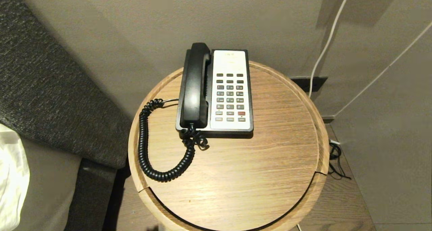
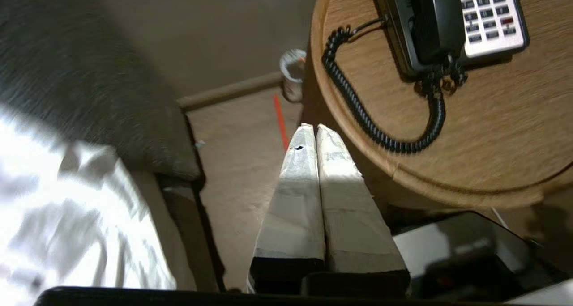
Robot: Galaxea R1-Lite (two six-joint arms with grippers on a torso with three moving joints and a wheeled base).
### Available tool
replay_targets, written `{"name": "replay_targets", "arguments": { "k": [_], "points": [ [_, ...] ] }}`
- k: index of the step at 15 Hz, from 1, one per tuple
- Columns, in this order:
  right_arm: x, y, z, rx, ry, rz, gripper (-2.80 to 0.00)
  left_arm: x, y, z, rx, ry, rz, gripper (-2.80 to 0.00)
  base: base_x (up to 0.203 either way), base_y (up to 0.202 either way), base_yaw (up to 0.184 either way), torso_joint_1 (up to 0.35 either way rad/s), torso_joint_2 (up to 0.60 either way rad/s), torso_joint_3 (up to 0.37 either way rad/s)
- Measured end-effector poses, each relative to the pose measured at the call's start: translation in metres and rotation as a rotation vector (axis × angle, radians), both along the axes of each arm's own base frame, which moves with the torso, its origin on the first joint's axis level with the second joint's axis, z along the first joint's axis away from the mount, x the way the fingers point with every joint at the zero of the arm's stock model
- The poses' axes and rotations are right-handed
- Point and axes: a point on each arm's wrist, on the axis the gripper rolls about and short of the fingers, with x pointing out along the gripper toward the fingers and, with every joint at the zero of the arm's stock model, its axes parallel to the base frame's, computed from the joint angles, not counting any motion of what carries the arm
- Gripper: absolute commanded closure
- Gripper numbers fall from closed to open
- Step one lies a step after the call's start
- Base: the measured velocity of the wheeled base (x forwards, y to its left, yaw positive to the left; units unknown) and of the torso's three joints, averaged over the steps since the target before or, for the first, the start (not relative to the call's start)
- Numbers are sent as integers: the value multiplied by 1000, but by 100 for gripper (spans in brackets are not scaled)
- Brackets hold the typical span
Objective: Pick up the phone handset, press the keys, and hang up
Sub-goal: Pick up the desk phone handset
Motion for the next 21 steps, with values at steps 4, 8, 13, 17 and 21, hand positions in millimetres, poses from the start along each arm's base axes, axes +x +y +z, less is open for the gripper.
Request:
{"name": "replay_targets", "arguments": {
  "k": [4, 8, 13, 17, 21],
  "points": [
    [0, 0, 0, 1, 0, 0, 0, 92, -22, 48, -43, 120, -91, 0, 0, 0, 0, 0, 0, 0],
    [0, 0, 0, 0, 0, 0, 0, 154, -104, 57, -136, 235, -107, 0, 0, 0, 0, 0, 0, 0],
    [0, 0, 0, 0, 0, 0, 0, 176, -174, 30, -56, 266, 35, 0, 0, 0, 0, 0, 0, 0],
    [0, 0, 0, 0, 0, 0, 0, 178, -184, 26, -43, 259, 42, 0, 0, 0, 0, 0, 0, 0],
    [0, 0, 0, 0, 0, 0, 0, 172, -198, 28, -63, 233, 6, 0, 0, 0, 0, 0, 0, 0]
  ]
}}
